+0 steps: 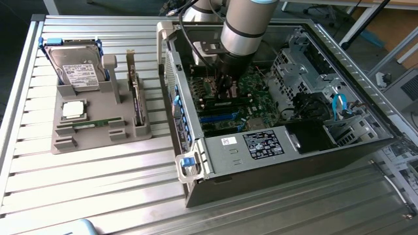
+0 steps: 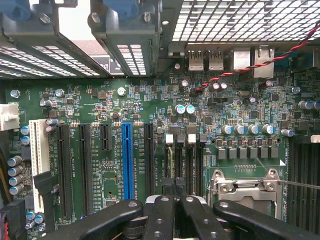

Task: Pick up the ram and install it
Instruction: 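Press down the ram until it locks into place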

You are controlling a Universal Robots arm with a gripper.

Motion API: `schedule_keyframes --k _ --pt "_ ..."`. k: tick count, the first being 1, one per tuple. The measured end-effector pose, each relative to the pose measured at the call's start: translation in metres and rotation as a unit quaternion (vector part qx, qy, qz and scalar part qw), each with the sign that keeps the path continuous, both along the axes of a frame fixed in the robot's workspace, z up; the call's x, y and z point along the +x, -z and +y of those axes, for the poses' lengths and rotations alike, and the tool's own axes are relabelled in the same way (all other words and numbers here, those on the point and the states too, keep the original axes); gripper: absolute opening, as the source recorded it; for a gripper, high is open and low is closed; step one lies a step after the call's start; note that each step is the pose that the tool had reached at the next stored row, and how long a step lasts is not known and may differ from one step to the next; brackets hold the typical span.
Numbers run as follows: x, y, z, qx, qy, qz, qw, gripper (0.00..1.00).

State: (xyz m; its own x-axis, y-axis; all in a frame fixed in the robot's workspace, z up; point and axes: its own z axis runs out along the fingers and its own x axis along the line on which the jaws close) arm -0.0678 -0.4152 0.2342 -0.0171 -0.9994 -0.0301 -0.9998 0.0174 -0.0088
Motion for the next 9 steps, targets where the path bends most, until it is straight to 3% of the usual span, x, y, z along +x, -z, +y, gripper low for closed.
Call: schedule_keyframes --k 9 --pt "0.0 0.0025 -0.0002 -0.0002 0.0 0.0001 1.0 0.11"
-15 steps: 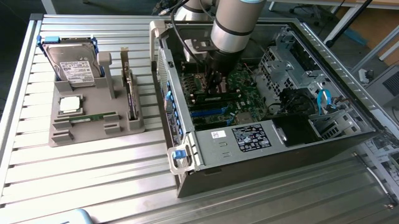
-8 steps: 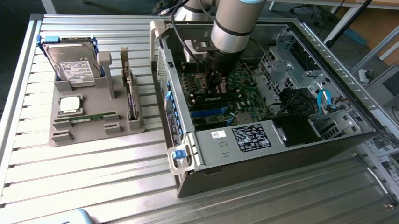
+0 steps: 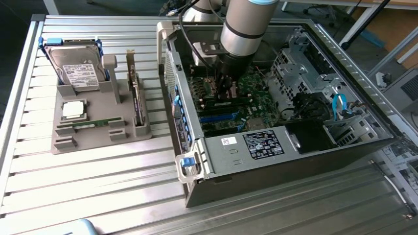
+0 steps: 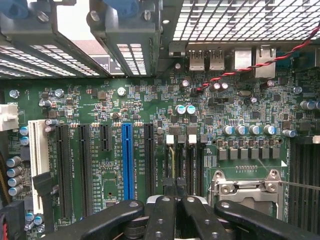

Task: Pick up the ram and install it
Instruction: 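Press down the ram until it locks into place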

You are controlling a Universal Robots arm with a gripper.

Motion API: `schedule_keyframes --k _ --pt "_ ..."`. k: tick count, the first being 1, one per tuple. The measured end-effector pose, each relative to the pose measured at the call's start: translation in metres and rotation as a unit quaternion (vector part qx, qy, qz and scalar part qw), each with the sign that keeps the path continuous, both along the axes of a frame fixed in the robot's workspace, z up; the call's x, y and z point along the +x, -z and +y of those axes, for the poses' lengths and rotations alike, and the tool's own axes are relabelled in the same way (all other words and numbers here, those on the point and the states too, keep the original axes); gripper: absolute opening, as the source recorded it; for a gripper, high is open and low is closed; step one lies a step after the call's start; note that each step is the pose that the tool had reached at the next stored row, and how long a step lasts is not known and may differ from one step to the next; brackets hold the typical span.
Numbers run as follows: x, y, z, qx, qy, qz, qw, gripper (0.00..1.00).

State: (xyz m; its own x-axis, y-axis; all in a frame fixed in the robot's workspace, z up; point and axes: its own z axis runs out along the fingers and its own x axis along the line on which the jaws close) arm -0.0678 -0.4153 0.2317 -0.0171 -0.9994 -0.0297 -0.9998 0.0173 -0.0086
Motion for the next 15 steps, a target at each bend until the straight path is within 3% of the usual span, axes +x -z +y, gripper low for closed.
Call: schedule_keyframes --k 15 --pt "0.0 0.0017 -0.001 0.0002 0.0 -0.0001 1.0 0.11"
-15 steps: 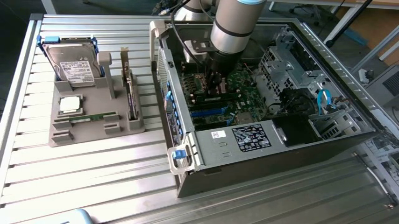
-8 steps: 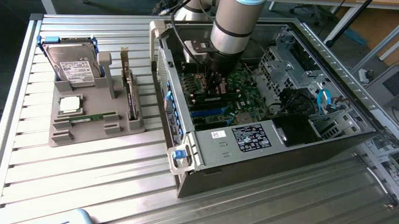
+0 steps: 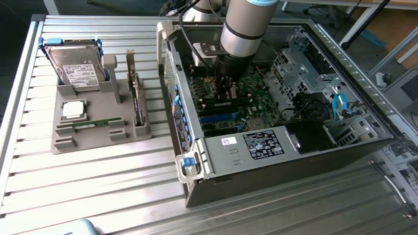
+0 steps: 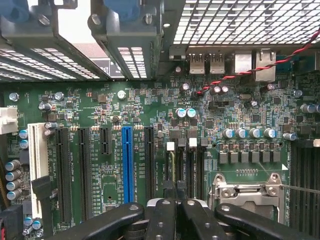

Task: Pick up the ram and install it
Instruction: 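Press down the ram until it locks into place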

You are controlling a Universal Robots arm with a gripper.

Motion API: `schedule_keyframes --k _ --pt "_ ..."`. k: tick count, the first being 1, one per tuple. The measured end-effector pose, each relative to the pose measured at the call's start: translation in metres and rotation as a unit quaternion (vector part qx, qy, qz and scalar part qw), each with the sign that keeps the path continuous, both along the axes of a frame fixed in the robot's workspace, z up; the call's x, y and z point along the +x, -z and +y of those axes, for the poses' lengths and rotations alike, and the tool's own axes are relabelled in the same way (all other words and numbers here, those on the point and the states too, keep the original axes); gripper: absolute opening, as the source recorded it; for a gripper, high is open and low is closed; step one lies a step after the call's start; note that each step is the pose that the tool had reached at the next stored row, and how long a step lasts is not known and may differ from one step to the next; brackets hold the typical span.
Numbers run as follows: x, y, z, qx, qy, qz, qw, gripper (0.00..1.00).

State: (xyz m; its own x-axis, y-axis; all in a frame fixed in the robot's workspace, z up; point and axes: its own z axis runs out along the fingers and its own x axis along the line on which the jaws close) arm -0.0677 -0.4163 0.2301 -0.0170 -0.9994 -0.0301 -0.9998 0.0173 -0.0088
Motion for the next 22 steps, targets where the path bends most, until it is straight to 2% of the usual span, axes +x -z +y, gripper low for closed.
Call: schedule_keyframes --k 18,22 --pt "0.0 0.0002 -0.0001 0.0 0.0 0.0 1.0 0.11" --pt "0.0 -0.0038 -0.0001 0.0 0.0 0.0 1.0 0.11"
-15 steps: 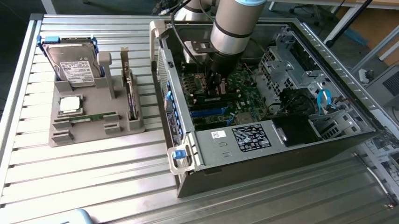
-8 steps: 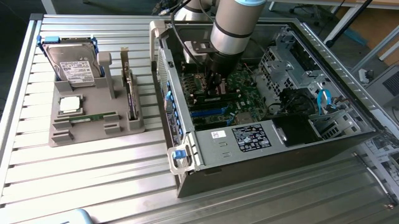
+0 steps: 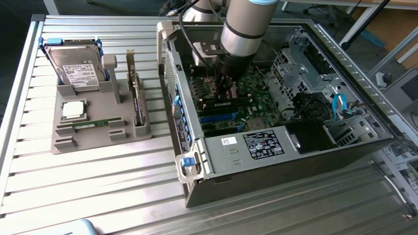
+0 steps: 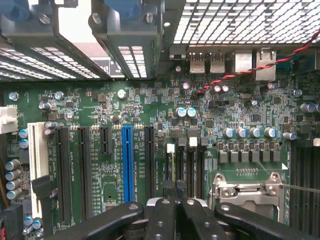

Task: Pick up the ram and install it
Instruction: 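Press down the ram until it locks into place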

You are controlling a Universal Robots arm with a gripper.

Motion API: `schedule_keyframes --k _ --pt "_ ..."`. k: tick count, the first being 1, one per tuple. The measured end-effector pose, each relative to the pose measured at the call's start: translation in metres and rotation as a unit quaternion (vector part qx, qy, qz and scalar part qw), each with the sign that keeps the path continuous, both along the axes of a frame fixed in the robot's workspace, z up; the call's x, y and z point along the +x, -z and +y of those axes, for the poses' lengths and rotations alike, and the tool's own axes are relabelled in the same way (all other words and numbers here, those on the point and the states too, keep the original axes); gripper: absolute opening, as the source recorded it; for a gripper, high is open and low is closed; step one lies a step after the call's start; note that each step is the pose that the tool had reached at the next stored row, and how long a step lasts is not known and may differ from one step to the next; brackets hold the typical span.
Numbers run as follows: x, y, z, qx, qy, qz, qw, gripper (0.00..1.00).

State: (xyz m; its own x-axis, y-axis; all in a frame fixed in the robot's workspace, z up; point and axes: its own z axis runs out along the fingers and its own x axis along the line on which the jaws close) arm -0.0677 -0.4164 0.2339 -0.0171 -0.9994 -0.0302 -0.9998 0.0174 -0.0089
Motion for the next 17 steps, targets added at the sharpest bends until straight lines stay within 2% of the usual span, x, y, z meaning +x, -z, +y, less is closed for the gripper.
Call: schedule_keyframes --k 9,12,17 --pt "-0.0003 -0.0036 -0.0002 0.0003 0.0 0.0001 1.0 0.11" --pt "-0.0019 -0.0035 -0.0003 0.0032 0.0 0.0 1.0 0.11" --pt "-0.0041 -0.0034 -0.0004 0.0054 0.0 0.0 1.0 0.11"
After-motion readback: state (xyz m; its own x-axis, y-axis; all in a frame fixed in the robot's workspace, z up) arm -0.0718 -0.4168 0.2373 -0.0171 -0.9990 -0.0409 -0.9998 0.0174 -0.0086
